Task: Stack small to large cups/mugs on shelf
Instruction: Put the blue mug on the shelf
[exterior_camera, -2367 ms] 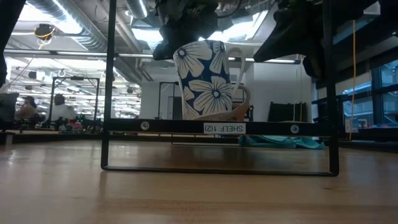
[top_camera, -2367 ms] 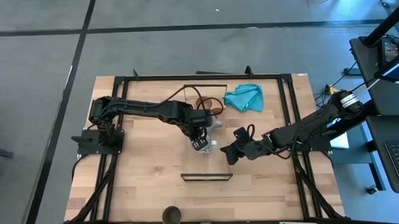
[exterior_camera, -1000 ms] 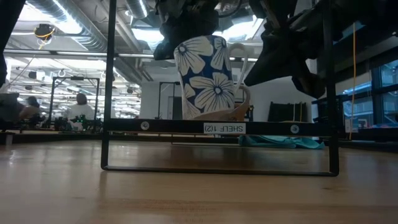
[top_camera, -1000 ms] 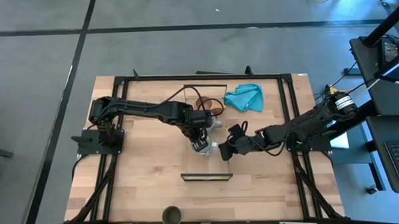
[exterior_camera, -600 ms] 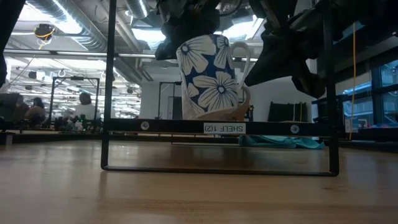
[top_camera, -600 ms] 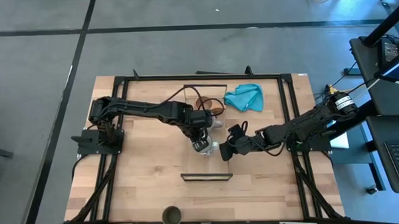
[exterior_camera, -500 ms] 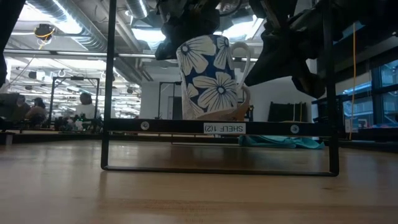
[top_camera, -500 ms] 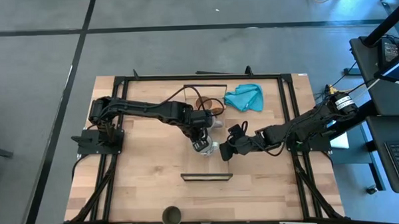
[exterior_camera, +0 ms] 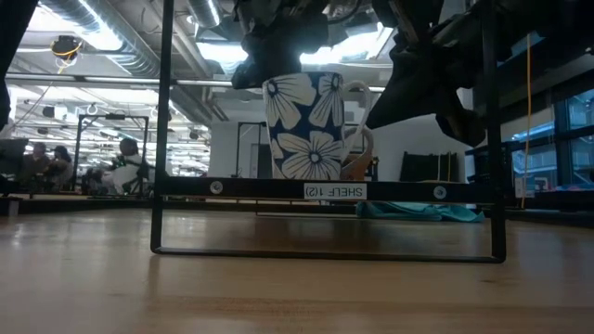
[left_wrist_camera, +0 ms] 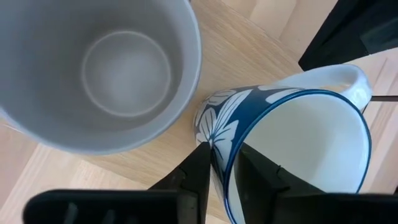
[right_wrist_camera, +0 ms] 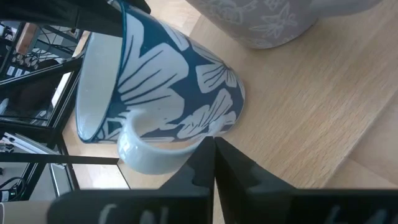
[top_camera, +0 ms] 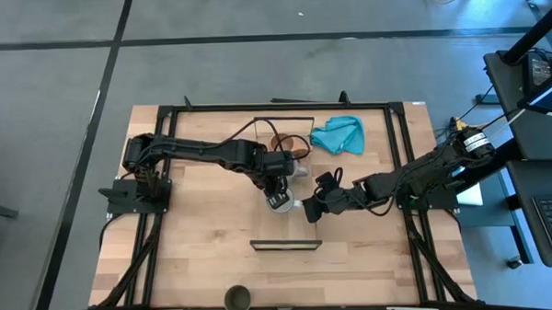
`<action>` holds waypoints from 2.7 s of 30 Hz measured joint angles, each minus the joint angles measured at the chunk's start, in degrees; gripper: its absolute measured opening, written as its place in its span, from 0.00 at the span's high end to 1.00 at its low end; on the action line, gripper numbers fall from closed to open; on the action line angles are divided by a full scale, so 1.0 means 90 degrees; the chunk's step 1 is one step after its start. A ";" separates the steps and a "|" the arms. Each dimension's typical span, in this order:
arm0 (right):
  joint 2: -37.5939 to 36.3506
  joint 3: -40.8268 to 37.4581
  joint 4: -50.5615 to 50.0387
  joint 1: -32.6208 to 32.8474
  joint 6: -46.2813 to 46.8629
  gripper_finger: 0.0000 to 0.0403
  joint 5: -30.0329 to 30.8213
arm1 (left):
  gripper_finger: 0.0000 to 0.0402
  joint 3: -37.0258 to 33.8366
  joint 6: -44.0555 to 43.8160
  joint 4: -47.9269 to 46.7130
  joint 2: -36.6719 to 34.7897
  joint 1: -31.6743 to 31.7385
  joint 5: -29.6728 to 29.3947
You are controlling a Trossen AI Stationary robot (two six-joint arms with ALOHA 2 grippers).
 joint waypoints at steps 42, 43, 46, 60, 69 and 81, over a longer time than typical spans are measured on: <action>0.0000 0.0000 -0.0087 0.0005 0.0042 0.97 -0.0018 | 0.83 0.0555 -0.0041 -0.2080 -0.0165 -0.0308 -0.1085; 0.0000 0.0000 -0.0094 0.0007 0.0043 0.97 -0.0037 | 0.83 0.0551 -0.0073 -0.2115 -0.0186 -0.0368 -0.1101; 0.0000 0.0002 -0.0106 0.0053 0.0046 0.97 -0.0136 | 0.83 0.0549 -0.0122 -0.2063 -0.0248 -0.0545 -0.1151; 0.0000 0.0002 0.0468 0.0602 0.0377 0.97 -0.0220 | 0.83 -0.0553 -0.0642 -0.0762 -0.0363 -0.0949 -0.1000; 0.0000 0.0005 0.0634 0.0462 0.0282 0.97 -0.0153 | 0.83 -0.0724 -0.0642 -0.0248 -0.0389 -0.0969 -0.1003; 0.0000 0.0005 0.0619 0.0249 0.0060 0.97 -0.0235 | 0.83 -0.0724 -0.0568 -0.0241 -0.0389 -0.0842 -0.1054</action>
